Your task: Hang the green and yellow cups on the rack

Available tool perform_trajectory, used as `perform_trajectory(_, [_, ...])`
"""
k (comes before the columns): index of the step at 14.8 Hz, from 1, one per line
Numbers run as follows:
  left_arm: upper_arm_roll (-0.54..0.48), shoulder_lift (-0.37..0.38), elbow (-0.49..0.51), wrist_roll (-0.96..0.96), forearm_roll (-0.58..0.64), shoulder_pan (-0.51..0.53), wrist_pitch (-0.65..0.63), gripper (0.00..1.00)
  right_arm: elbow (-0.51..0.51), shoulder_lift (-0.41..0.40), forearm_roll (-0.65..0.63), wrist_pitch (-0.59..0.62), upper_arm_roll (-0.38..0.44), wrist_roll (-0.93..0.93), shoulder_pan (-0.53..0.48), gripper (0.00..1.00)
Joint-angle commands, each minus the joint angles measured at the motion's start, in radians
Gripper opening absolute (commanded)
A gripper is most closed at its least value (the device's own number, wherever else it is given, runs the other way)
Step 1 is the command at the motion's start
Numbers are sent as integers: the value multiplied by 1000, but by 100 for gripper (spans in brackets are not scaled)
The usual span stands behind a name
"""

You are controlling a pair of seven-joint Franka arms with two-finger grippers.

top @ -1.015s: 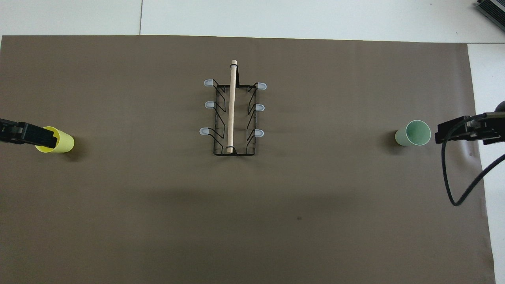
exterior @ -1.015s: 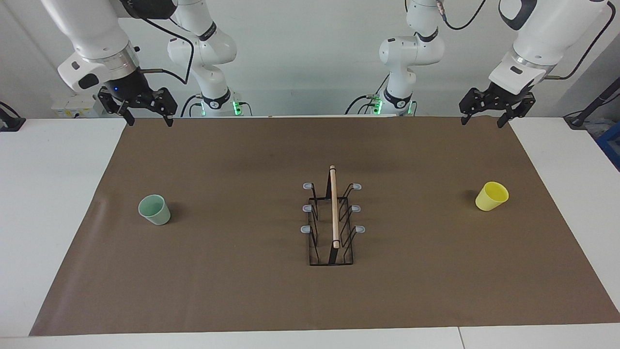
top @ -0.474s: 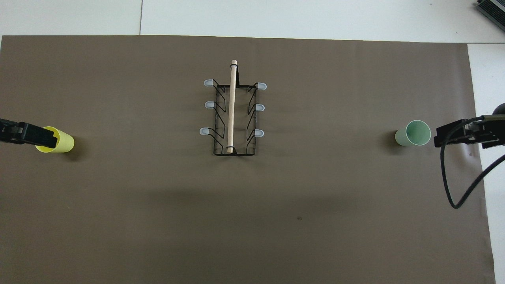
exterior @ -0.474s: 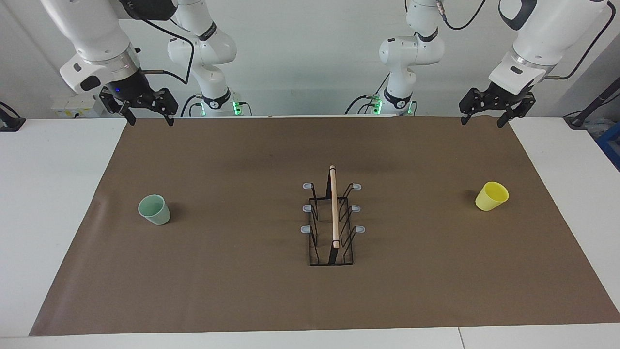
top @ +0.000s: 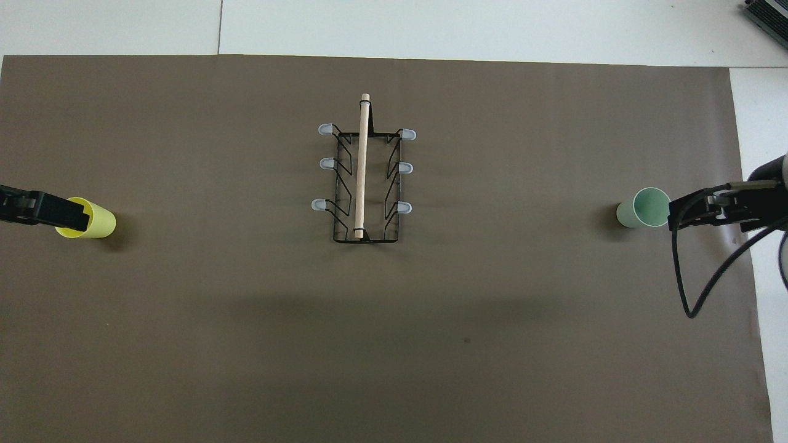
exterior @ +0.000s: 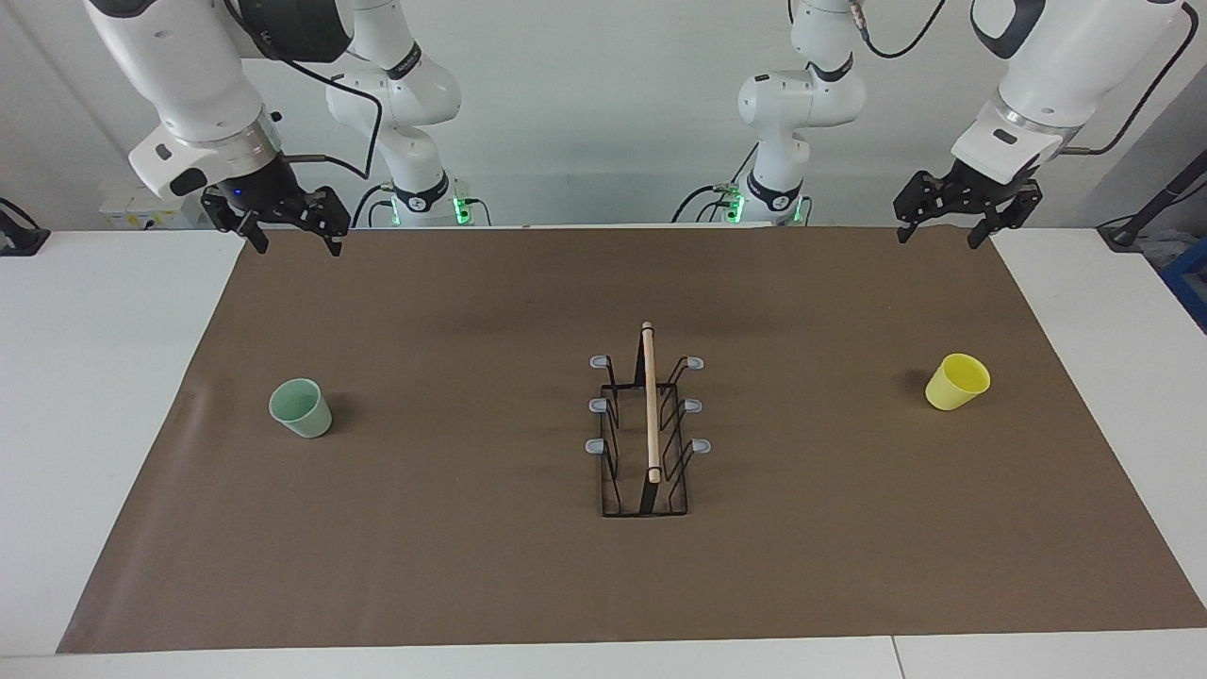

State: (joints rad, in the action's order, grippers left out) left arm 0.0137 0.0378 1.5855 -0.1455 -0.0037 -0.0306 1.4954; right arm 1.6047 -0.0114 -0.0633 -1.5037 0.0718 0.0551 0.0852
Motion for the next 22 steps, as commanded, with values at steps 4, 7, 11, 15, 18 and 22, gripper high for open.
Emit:
perform_trajectory(4, [11, 11, 13, 7, 17, 12, -6, 100, -83, -221, -145, -66, -52, -90, 11, 100])
perform_trajectory(7, [11, 13, 13, 7, 17, 12, -6, 100, -69, -263, -243, -111, -73, -274, 27, 100])
perform_trajectory(11, [9, 13, 13, 7, 17, 14, -4, 100, -11, -303, -344, -197, -73, -525, 67, 100])
perform_trajectory(15, [11, 16, 11, 7, 17, 12, -1, 100, 141, -283, -539, -315, -75, -776, 74, 100])
perform_trajectory(18, [9, 14, 11, 7, 17, 14, -1, 100, 207, -292, -660, -352, -93, -909, 77, 100])
perform_trajectory(22, [11, 14, 13, 7, 17, 14, -4, 100, 273, -343, -849, -317, -93, -911, 191, 100])
